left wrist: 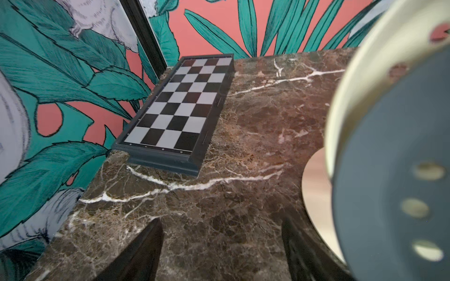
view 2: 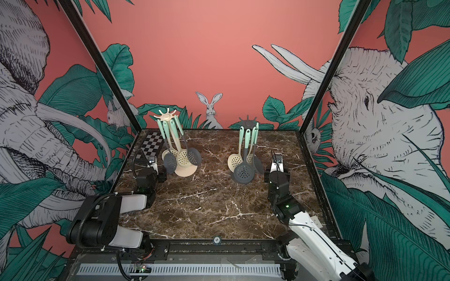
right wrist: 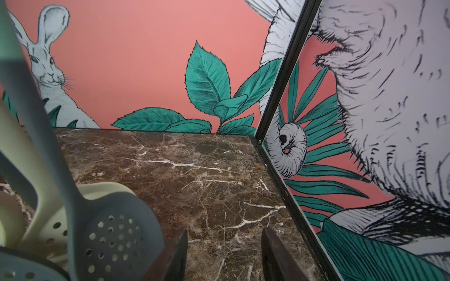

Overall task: Hang the skimmer on the kitchen utensil rack
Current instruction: Reset both arms

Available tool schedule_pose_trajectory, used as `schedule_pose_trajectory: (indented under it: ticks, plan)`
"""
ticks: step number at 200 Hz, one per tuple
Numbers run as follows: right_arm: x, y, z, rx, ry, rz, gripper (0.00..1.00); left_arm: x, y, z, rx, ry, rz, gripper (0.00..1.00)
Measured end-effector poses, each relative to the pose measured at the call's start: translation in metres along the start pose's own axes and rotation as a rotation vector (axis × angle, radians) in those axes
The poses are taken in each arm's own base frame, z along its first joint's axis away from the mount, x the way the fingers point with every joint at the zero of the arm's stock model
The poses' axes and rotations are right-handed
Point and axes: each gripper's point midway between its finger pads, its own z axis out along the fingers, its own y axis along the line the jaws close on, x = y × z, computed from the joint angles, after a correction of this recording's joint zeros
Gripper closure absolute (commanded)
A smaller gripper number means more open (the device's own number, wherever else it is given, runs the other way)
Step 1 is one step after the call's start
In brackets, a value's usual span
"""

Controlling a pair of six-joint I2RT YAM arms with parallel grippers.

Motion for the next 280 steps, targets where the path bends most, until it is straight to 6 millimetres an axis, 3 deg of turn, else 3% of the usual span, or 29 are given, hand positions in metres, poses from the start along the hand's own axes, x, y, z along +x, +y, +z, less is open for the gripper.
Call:
schedule_pose_trajectory:
  ticks: [37, 78, 148, 178, 203, 213, 220, 223, 248, 280]
  plan:
    - [0.039, 0.004, 0.022, 0.031, 0.093, -0.03, 0.52, 0.007, -0.008, 0.012, 0.028, 0.017, 0.015, 0.2]
    - [0.076, 0.002, 0.047, 0.094, 0.172, -0.079, 0.52, 0.006, -0.01, 0.013, 0.038, 0.012, 0.016, 0.2]
    - [0.112, -0.02, 0.084, 0.169, 0.233, -0.144, 0.47, 0.006, -0.011, 0.013, 0.043, 0.011, 0.018, 0.16]
    - [0.128, -0.023, 0.1, 0.136, 0.253, -0.125, 0.44, 0.006, -0.011, 0.013, 0.043, 0.011, 0.019, 0.06]
    - [0.135, -0.022, 0.11, 0.092, 0.25, -0.09, 0.36, 0.006, -0.011, 0.013, 0.044, 0.01, 0.022, 0.01]
    - [0.137, -0.025, 0.112, 0.078, 0.244, -0.058, 0.25, 0.006, -0.011, 0.013, 0.044, 0.01, 0.022, 0.01]
    - [0.137, -0.028, 0.113, 0.077, 0.229, -0.034, 0.05, 0.006, -0.011, 0.013, 0.044, 0.01, 0.022, 0.01]
    - [0.137, -0.029, 0.114, 0.077, 0.224, -0.025, 0.02, 0.006, -0.011, 0.013, 0.044, 0.01, 0.022, 0.01]
    - [0.148, -0.034, 0.112, 0.072, 0.235, 0.001, 0.02, 0.006, -0.011, 0.013, 0.044, 0.01, 0.022, 0.01]
    - [0.143, -0.03, 0.113, 0.061, 0.211, 0.018, 0.02, 0.006, -0.011, 0.013, 0.044, 0.01, 0.022, 0.01]
